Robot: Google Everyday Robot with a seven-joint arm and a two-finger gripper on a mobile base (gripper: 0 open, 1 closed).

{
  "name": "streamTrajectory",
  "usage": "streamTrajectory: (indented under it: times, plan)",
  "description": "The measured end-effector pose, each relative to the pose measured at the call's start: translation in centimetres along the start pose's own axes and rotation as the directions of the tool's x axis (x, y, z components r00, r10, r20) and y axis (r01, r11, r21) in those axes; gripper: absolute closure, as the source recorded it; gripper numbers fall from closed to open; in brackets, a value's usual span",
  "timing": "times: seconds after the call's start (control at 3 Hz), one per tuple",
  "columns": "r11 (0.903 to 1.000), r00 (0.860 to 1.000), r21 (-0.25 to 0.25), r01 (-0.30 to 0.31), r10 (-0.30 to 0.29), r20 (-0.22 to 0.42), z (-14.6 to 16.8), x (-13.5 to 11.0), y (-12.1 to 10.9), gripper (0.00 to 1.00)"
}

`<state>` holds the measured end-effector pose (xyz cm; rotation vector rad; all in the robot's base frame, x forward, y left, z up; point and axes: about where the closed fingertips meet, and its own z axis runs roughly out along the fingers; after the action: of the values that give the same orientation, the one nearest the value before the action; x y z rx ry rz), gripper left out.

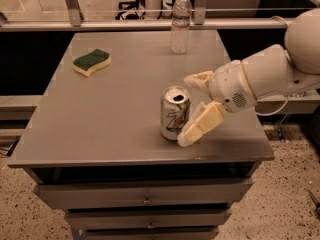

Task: Move 7up can near sponge

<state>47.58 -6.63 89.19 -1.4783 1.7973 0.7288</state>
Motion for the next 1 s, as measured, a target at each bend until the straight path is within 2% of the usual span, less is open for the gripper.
streamTrajectory:
  times: [0.33,0.67,1.0]
  plan:
    - [0.9995,0.992,-0.027,-0.019,0.022,0.12,2.7,-0.5,0.1,0.26]
    - [0.9992,0.987,-0.027,-0.028,0.032,0.16,3.4,-0.6,-0.3,0.49]
    - [0.9997,0.984,0.011,-0.019,0.017,0.175,1.9,-1.6,-1.6,0.71]
